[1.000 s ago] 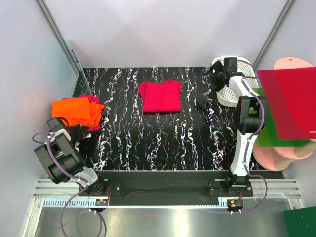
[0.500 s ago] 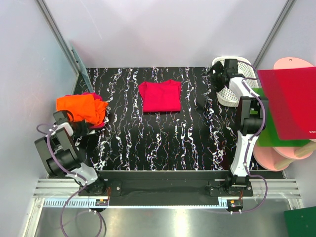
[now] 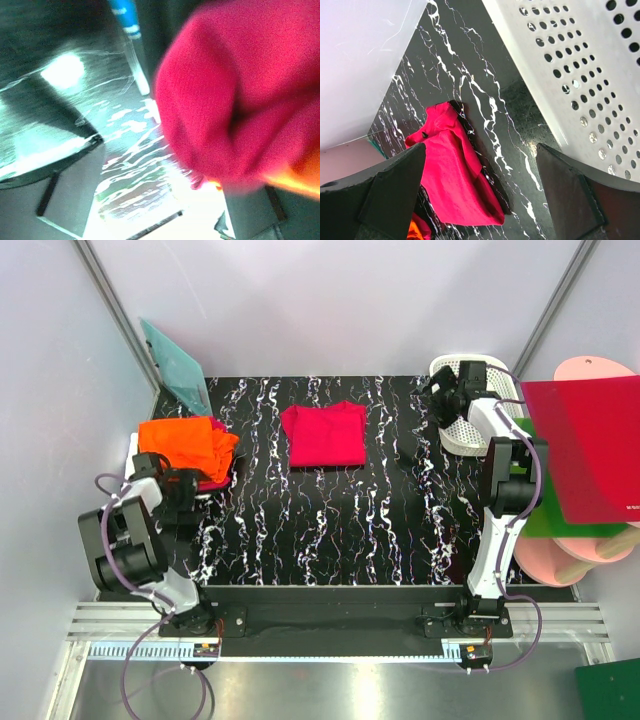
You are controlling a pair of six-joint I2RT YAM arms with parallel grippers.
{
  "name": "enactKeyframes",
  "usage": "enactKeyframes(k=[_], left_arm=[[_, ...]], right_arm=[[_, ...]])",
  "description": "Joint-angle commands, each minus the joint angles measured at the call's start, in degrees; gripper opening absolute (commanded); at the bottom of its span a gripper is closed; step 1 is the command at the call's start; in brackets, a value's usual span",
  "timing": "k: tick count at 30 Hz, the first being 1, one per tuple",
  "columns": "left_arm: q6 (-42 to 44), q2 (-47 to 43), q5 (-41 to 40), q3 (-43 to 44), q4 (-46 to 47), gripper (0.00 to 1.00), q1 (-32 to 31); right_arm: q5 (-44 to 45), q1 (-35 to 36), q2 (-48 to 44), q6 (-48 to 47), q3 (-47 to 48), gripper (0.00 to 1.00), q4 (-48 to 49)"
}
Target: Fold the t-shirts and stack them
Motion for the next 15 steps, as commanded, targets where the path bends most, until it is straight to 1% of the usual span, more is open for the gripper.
enactKeyframes(k=[1,5,6,7,8,9,10,13,14,15], left_arm=[[4.6,-5.4,-4.1,-1.9,-10.1,0.99,1.5],[7.9,-12.6,-4.4,-2.4,-13.8,0.99,2.0],[8.6,-16.1,-3.6,-2.4,-15.0,0.96,2.2],[9.8,-18.1,-3.1,-2.2,-15.9,0.91,2.2],[10.4,-19.9,-2.6,-1.5,-16.7,0.6,2.1],[11.6,-22.8,-1.9,-0.7,-19.2,0.25,2.0],[12.0,-24.3,-2.1,0.1,-20.6,0.0,2.0],[15.2,-31.0,-2.7,4.2,-22.6,0.0,1.8],[16.2,-32.7,-3.3,7.3,-22.6,0.0,1.7],[19.5,-34.7,-5.7,9.3,-22.7,0.0,1.6]], right_arm=[[3.0,-2.3,-1.5,-1.9,-0.3,1.0,-2.2],[2.4,-2.3,-1.0,-1.8,0.0,1.0,-1.9],[2.3,-2.3,-0.8,-1.8,0.1,1.0,-1.9],[2.1,-2.3,-0.7,-1.8,0.1,1.0,-1.8],[2.0,-2.3,-0.6,-1.8,0.1,1.0,-1.9],[1.9,-2.3,-0.4,-1.8,0.1,1.0,-1.8],[1.8,-2.3,-0.3,-1.9,0.1,1.0,-1.7],[1.2,-2.3,0.0,-2.0,0.4,1.0,-1.6],[1.3,-2.3,0.1,-2.0,0.6,1.0,-1.6],[1.3,-2.3,0.4,-2.2,0.8,1.0,-1.6]])
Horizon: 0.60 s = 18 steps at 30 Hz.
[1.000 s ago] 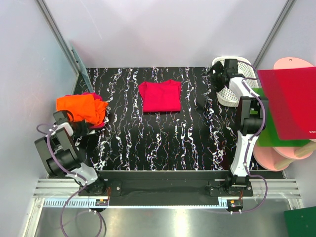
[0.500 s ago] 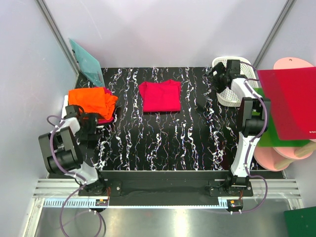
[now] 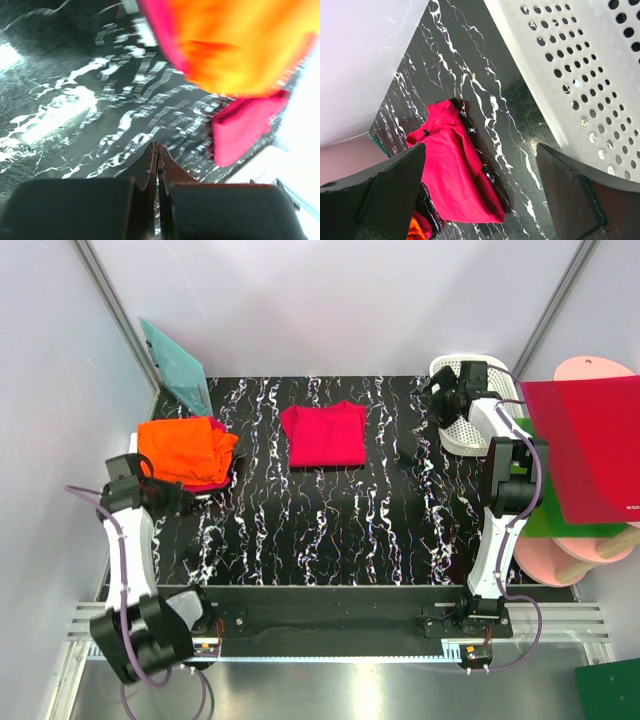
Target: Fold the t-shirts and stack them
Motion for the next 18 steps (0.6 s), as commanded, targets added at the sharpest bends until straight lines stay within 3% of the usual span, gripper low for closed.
enactKeyframes(k=[1,5,6,8,9,13,15,18], left_arm=[[9.8,-7.0,-4.6,10.9,-2.3,0.0,-0.4],[21.1,0.2,-11.6,27.8,-4.9,0.0,-0.3],[24.0,5.8,-16.7,30.8,-7.2,0.0,-0.2],[26.3,12.3,-18.2,38.9,-8.3,0.0,0.5],[27.7,19.9,-20.6,42.1,-11.2,0.0,0.7],[28.8,40.8,-25.0,66.4,-23.7,0.0,1.1],[27.9,49.3,-28.5,72.1,-28.7,0.0,1.0],[27.8,54.6,-30.8,78.8,-29.8,0.0,0.3]], right_arm=[[2.5,-2.0,0.5,-2.2,0.9,1.0,-1.7],[1.3,-2.0,1.5,-2.2,2.1,1.0,-1.7],[0.6,-2.0,1.8,-2.1,2.3,1.0,-1.7],[-0.1,-2.0,1.8,-2.3,2.6,1.0,-1.8],[-0.2,-2.0,1.7,-2.5,2.6,1.0,-1.8],[-0.6,-2.2,0.6,-4.0,2.0,1.0,-2.1],[-0.8,-2.4,0.0,-4.2,1.4,1.0,-2.2],[-1.4,-2.9,-0.4,-4.4,0.5,1.0,-2.1]])
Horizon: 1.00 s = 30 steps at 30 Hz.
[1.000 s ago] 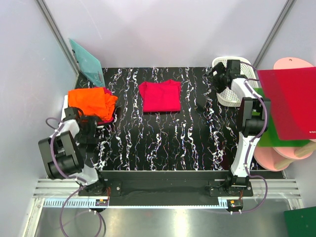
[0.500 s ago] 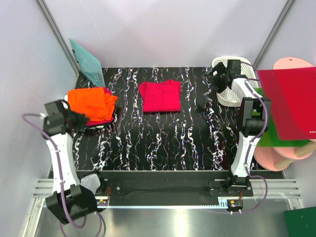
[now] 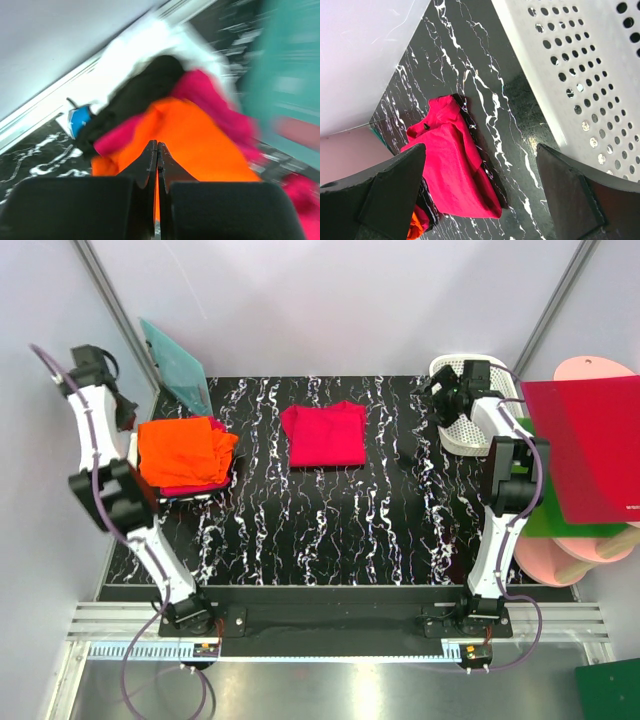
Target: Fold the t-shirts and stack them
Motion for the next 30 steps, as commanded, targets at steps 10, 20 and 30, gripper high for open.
enactKeyframes(k=[10,20,30], left_arm=[[2.2,5.7,-8.6,2.1,-12.3,0.0,-1.4],[15.2,7.5,-18.4,4.4,-6.8,0.0,-12.7],[7.9,24.4,-12.2,22.2,-9.7,0.0,-10.0]], right_arm=[[0.7,-2.6,-0.7,-2.3,-0.9,1.0,-1.7],[0.5,-2.6,-1.9,-3.5,-2.0,1.0,-1.8],[1.2,-2.6,-7.9,-7.2,-8.1,1.0,-3.1]])
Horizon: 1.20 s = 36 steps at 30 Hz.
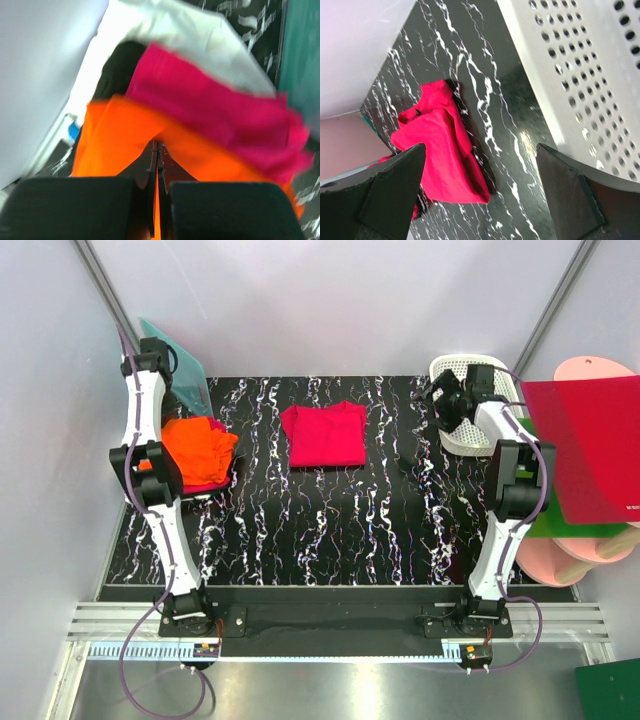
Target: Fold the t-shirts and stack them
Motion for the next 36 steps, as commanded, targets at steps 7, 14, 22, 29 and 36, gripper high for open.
enactKeyframes(k=[7,14,22,29,36], left_arm=[[-2.0,14.2,11.6,6.0,-0.4,0.0,5.9],[1.1,16.0,12.8,-3.5,-4.8,0.0,5.9],[2.4,9.8,10.1,-10.4,-7.3,0.0,5.3],[1.8,1.2,8.5,-26.3,-6.3,0.0,3.1],[-0.7,-9.4,7.4,-44.8,-0.5,0.0,-1.4]], right_arm=[[2.3,-1.8,-9.4,-4.9,-8.2,0.99,-4.6],[1.6,-1.9,-9.6,-5.8,-6.8,1.0,-6.0],[0.5,-1.8,-7.8,-6.0,-2.5,1.0,-7.0],[0.3,-1.8,-7.5,-6.0,-2.2,1.0,-7.4],[0.3,-1.9,-7.9,-6.3,-2.7,1.0,-7.2]])
